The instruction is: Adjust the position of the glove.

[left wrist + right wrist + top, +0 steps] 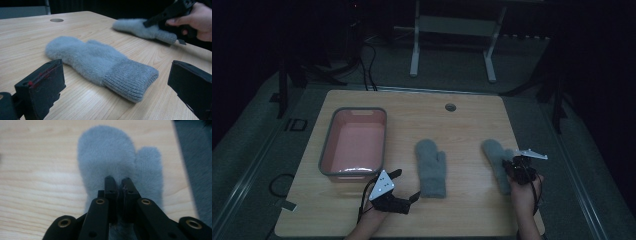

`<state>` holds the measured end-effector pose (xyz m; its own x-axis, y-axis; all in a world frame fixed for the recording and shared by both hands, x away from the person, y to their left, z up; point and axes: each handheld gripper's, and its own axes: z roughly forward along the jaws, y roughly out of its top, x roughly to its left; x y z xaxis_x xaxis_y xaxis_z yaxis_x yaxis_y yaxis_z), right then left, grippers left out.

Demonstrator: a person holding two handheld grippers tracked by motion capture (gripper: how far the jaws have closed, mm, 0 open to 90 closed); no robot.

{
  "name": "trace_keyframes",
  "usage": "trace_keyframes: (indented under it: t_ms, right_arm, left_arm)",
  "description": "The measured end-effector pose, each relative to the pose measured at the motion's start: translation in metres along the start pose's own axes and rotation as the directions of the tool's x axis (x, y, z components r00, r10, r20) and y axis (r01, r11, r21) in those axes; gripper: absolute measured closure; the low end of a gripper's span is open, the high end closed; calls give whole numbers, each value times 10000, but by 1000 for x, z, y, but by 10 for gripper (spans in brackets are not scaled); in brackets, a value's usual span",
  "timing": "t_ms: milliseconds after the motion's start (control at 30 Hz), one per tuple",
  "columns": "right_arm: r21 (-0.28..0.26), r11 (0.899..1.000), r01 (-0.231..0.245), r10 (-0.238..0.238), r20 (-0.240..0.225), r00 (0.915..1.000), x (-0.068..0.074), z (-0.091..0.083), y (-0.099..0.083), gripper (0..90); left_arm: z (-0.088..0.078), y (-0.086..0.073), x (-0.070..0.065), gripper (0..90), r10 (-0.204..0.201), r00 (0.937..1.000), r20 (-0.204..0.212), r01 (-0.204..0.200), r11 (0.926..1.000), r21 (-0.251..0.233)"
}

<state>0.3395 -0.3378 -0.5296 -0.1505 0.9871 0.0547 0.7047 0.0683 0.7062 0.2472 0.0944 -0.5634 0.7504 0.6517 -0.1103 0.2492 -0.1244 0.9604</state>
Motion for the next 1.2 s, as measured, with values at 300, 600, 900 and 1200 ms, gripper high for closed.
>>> trace_keyframes:
  t_ms: [300,600,900,1200]
  right_arm:
    - [-447,9902,1325,-1378,-1509,9789,-10,-6,5,584]
    - [-731,9063,4162,-4188,-2858,8619,-38,-6,14,481]
    - [-505,8860,4610,-4448,-3735,8140,-48,16,8,451]
    - [-393,9091,4148,-3999,-3621,8420,-46,17,1,778]
  left_arm:
    - [0,0,0,12,70,10000,-39,-69,10000,71]
    - [0,-1,1,12,66,10000,-56,-65,9999,81]
    - [0,-2,2,13,117,9999,-79,-116,9998,137]
    - [-1,-2,1,13,161,9998,-85,-160,9997,167]
